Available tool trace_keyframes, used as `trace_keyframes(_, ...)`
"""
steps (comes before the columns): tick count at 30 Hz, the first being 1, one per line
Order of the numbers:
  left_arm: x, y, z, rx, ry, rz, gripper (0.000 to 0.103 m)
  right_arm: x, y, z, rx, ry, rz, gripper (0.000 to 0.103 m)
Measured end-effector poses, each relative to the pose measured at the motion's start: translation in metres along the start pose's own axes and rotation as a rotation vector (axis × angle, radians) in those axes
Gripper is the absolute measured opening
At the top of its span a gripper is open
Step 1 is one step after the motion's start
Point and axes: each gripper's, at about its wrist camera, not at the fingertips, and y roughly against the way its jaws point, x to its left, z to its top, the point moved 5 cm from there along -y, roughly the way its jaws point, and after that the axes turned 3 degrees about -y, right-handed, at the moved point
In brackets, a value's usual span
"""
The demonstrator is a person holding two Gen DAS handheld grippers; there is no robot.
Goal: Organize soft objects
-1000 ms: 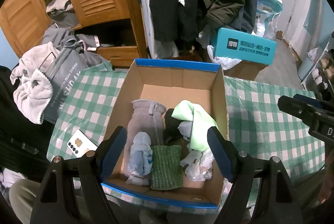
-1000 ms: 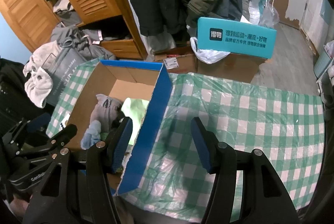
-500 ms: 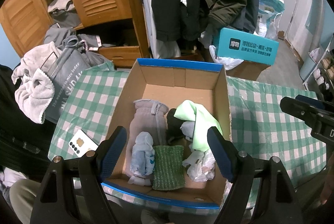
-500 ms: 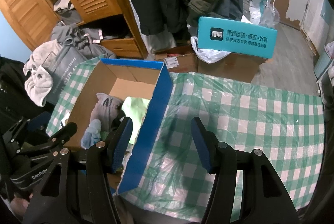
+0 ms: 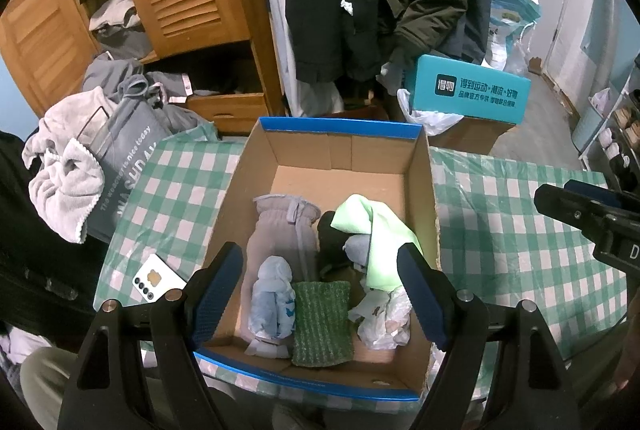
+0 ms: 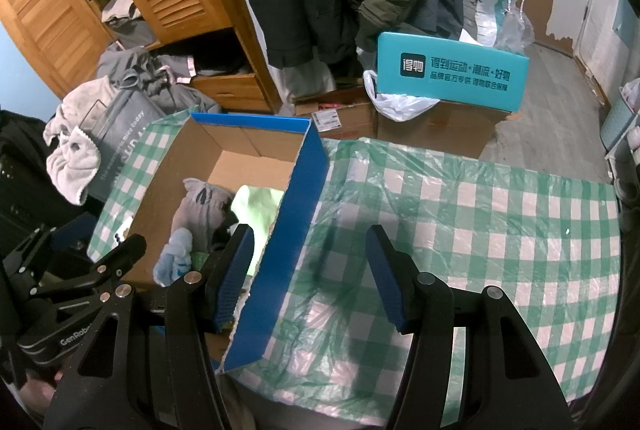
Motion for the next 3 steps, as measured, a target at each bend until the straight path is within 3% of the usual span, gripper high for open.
trace_keyframes(3, -0.0011, 0.001, 0.0027, 0.001, -0.001, 0.001, 0.081, 0.0, 0.0001, 0.0, 0.0, 0.001, -0.001, 0.058)
